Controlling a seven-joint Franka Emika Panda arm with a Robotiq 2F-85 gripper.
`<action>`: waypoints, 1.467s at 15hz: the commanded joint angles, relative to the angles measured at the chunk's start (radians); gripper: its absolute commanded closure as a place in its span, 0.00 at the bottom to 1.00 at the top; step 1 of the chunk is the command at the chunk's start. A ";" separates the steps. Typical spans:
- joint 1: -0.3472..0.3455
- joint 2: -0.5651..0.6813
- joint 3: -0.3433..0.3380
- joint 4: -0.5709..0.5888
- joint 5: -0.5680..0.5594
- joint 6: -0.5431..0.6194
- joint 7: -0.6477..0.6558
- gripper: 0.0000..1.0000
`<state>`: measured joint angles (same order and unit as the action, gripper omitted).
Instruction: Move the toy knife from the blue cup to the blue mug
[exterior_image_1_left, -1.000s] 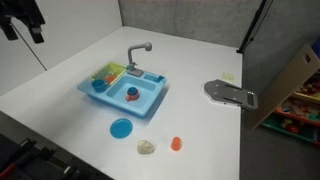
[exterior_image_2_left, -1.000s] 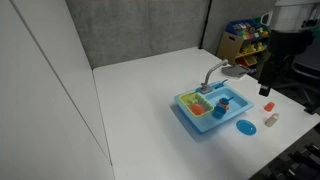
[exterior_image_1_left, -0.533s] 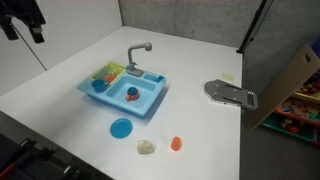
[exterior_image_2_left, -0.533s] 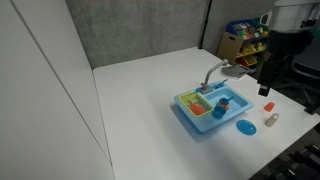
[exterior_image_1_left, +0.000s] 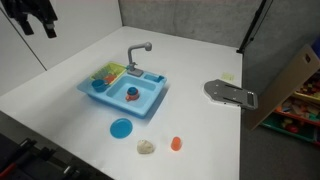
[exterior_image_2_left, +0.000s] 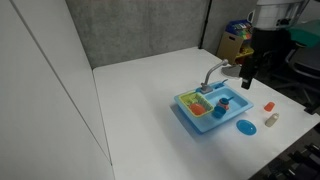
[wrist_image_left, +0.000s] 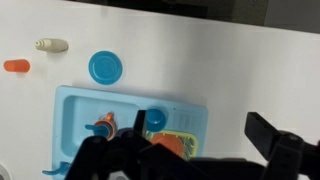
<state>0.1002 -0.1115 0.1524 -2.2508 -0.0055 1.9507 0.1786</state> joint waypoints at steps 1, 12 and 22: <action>-0.001 0.099 -0.005 0.093 -0.042 0.022 0.082 0.00; -0.007 0.292 -0.104 0.186 -0.059 0.197 0.266 0.00; -0.020 0.426 -0.218 0.181 -0.058 0.371 0.378 0.00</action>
<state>0.0870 0.2722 -0.0392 -2.0920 -0.0449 2.2964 0.5089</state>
